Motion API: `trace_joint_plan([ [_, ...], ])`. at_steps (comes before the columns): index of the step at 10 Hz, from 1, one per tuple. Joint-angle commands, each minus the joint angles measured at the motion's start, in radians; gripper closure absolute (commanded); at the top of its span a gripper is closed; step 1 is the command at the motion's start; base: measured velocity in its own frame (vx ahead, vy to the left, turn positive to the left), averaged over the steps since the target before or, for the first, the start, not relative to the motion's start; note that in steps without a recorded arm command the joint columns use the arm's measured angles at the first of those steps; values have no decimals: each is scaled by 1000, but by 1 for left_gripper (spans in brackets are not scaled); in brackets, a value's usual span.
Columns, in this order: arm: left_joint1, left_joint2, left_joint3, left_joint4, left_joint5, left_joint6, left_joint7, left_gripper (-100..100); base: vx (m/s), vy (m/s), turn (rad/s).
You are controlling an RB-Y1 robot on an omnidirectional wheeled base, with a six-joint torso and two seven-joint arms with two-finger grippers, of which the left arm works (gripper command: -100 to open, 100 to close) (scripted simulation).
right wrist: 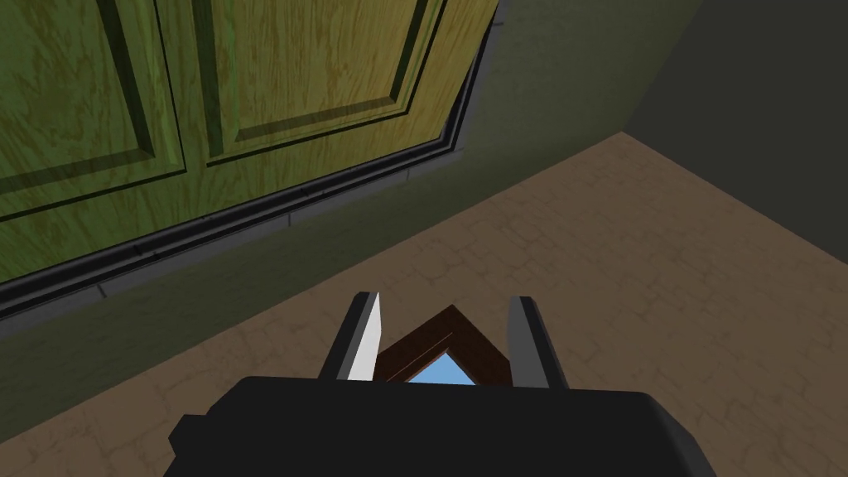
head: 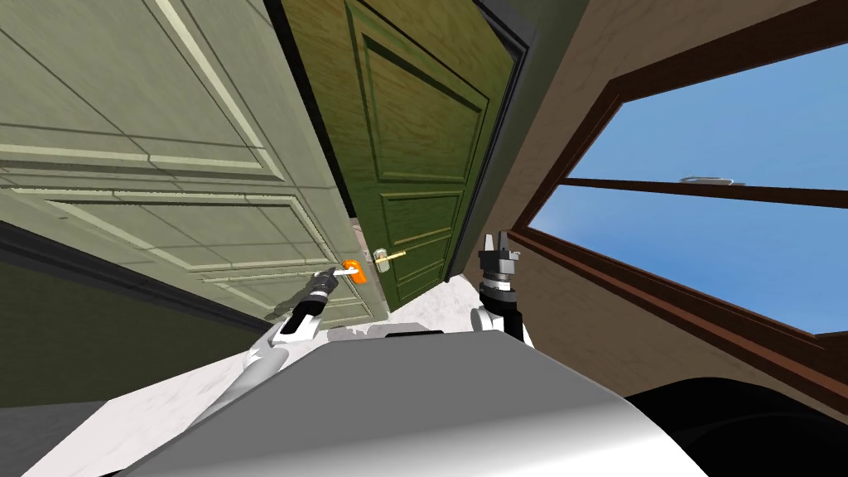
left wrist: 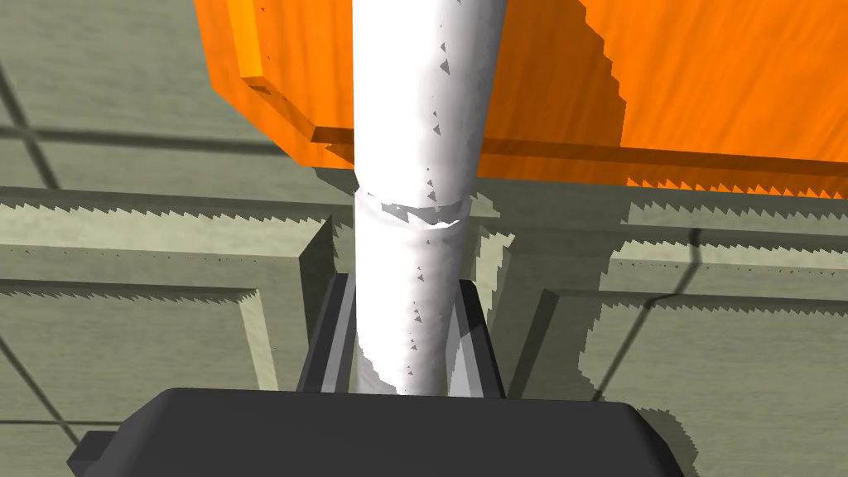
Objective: Pull the door open
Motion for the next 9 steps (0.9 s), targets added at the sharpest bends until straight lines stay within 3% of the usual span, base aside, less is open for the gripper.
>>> trace_joint_plan([
  [1, -13, -2, -28, -5, -6, -13, 10, 100, -126, 70, -73],
  [2, -11, -2, -14, 6, -4, -7, 4, 100, -54, 34, -22],
  [4, 7, 14, -32, -4, -5, -27, 21, 100, -143, 40, -100],
  [9, 74, 77, -90, -48, -7, -96, 84, 100, -204, 80, -140],
])
